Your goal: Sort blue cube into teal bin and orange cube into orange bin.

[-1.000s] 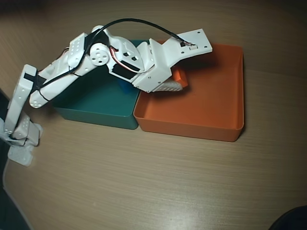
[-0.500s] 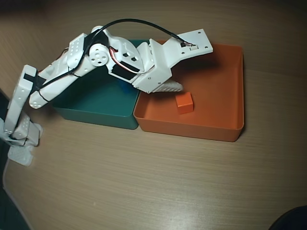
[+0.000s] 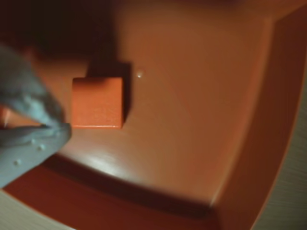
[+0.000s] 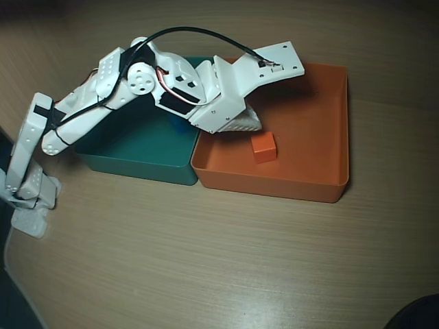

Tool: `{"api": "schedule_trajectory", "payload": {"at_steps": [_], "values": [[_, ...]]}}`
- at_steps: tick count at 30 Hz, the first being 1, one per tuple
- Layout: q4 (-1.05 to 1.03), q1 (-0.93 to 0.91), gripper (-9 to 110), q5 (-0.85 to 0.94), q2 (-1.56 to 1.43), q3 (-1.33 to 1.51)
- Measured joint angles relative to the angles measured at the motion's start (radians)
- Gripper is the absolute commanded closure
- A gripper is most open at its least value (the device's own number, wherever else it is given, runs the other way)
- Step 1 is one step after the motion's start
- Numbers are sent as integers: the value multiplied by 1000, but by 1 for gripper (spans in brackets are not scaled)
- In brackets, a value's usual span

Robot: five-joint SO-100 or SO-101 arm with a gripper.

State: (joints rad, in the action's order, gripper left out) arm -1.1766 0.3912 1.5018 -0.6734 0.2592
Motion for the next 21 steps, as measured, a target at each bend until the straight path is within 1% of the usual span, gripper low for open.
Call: {"api": "schedule_trajectory", "payload": {"at_steps": [6,11,17,21], "values": [[-2,-35,106,0,-11,0],[-2,-114,106,0,-135,9],[-2,-242,106,12,-405,258],[0,-322,106,92,-583,486]]}}
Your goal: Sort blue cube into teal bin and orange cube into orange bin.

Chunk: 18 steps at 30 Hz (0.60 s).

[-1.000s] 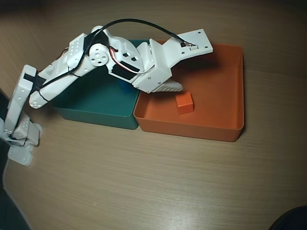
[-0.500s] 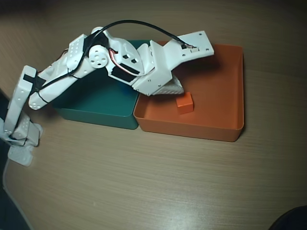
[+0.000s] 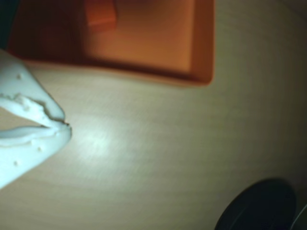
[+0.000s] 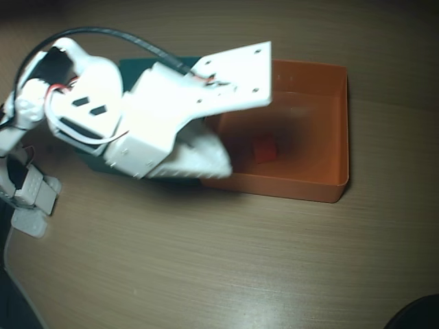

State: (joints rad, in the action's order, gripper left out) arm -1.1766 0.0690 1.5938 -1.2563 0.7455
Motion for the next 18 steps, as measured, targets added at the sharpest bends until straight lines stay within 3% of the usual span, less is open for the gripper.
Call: {"api": "schedule_trajectory", "payload": {"at_steps": [7,18], "values": [[0,-130,106,232,-276,417],[6,-222,106,279,-753,1011]]}}
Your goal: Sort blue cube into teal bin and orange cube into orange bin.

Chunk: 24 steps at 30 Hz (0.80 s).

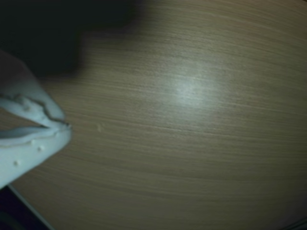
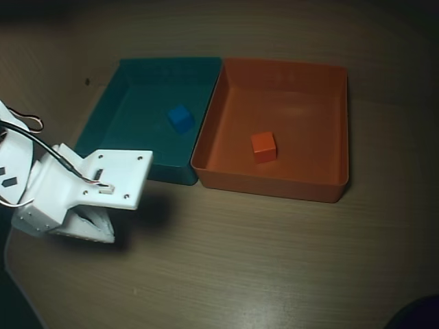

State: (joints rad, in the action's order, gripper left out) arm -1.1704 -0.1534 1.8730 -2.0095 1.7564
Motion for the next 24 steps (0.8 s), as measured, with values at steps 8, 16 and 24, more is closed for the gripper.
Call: {"api": "schedule_trajectory", "payload": {"at_steps": [8,16,24], "values": [[0,-9,106,-2,-388,433],[0,9,106,-2,-773,827],[0,63,106,-2,-1118,1190]]}}
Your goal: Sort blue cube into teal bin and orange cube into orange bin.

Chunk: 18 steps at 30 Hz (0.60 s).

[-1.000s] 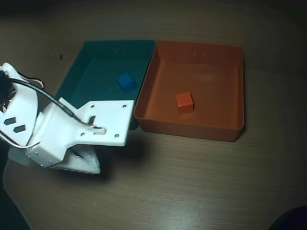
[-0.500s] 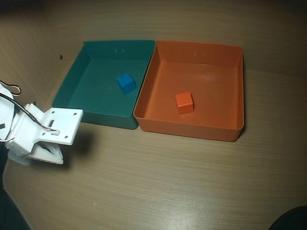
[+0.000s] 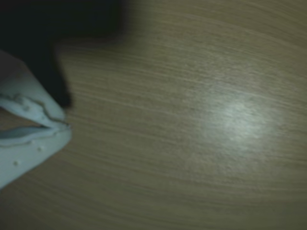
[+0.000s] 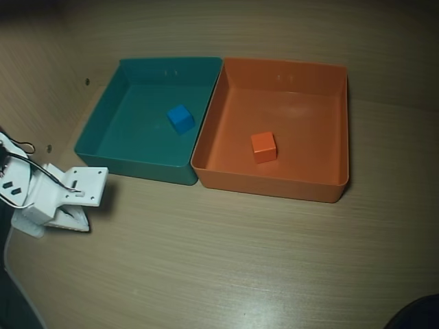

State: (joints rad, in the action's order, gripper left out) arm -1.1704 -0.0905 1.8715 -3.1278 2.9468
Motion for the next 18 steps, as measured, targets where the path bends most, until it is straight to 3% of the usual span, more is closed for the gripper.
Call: {"api": "schedule_trajectory", "payload": {"at_steps": [9,18], "values": [[-67,-5,106,-31,-209,166],[-163,11,106,-298,-222,166]]}}
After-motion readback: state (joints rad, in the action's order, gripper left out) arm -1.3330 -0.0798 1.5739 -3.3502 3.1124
